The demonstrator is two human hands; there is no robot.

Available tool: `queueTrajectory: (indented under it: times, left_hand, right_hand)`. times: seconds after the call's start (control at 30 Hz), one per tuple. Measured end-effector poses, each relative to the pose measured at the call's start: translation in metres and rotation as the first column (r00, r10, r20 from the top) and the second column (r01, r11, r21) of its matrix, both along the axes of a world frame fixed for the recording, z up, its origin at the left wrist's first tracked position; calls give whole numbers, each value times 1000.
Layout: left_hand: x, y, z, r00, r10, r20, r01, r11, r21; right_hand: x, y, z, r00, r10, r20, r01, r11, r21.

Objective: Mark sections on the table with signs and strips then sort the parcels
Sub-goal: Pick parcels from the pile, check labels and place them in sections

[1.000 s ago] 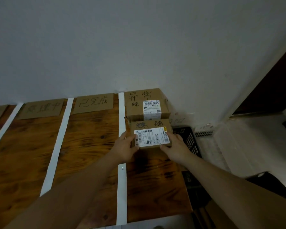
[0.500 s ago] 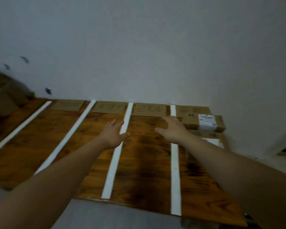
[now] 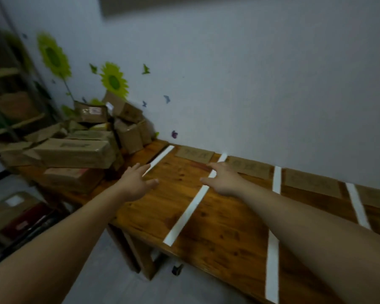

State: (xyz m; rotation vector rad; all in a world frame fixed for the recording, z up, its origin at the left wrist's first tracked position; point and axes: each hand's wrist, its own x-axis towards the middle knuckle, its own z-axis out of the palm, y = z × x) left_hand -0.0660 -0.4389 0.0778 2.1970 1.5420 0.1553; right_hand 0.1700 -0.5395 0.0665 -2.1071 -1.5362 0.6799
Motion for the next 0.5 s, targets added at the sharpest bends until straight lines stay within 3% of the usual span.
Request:
queueTrajectory:
  times: [0.5]
  left_hand:
    - [-171,231,12,943,334,-9,-333,943,23]
  right_hand:
    - [-148,309,1,946,286,-156,-286,958,22]
